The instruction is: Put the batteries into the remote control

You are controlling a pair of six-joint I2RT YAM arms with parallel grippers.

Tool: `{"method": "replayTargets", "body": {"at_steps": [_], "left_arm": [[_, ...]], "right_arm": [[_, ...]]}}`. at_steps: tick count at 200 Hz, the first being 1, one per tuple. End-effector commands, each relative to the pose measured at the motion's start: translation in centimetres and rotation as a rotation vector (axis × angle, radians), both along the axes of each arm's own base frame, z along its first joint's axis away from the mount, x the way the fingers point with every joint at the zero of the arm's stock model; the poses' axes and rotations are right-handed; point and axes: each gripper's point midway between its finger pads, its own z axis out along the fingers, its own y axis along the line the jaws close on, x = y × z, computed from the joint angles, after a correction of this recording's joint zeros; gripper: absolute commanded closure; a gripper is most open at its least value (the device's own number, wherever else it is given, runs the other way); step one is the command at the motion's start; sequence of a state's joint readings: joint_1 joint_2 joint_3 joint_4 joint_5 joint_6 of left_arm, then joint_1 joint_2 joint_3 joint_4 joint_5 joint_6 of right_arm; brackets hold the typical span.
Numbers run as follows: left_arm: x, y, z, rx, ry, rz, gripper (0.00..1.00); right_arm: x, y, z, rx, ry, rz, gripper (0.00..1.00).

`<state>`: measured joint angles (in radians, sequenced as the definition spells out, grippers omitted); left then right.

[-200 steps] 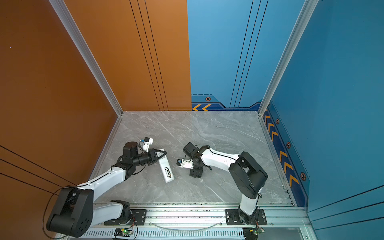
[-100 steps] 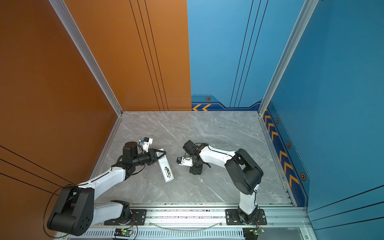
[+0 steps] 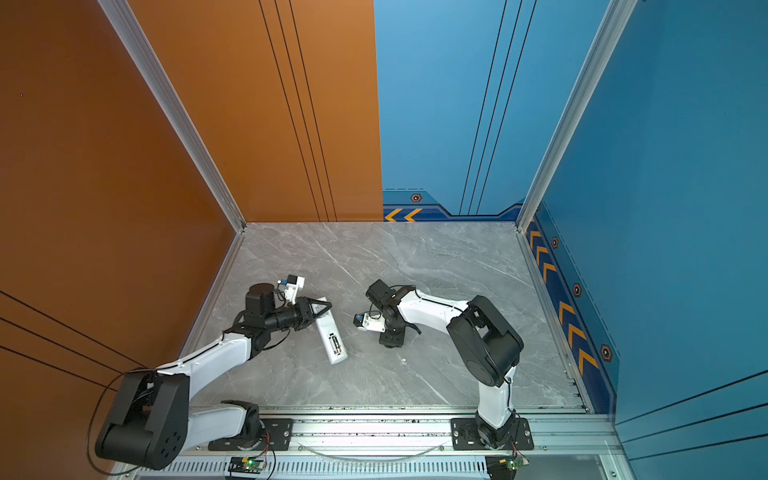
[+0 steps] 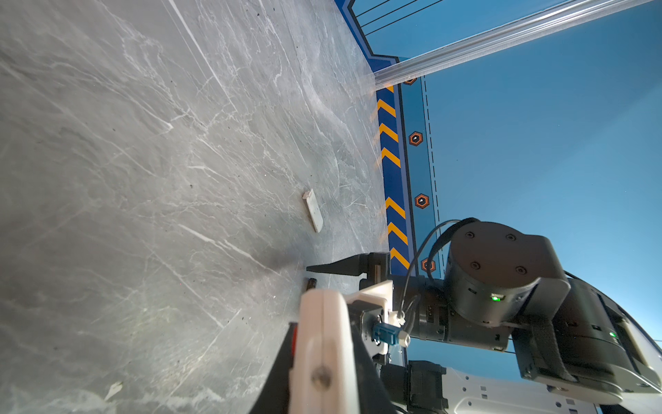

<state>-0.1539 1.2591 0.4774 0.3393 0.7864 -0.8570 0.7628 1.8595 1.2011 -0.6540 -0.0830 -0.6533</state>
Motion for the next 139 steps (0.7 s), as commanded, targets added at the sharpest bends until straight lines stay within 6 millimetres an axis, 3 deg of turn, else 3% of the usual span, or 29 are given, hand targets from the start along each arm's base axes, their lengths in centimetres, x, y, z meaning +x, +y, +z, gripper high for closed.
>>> {"method": "replayTargets", "body": {"at_steps": [1,139], "left_arm": [[0.09,0.07,0.15,-0.011,-0.007,-0.006,1.00],[-0.02,0.11,0.46,-0.010,-0.023,-0.007,1.00]], "right_arm": [[-0.10,-0.94,-0.99,-0.054,0.029,-0.023,0.49],[0.68,-1.71,-1.76,-0.075,0.062,-0.144,0.61]]}}
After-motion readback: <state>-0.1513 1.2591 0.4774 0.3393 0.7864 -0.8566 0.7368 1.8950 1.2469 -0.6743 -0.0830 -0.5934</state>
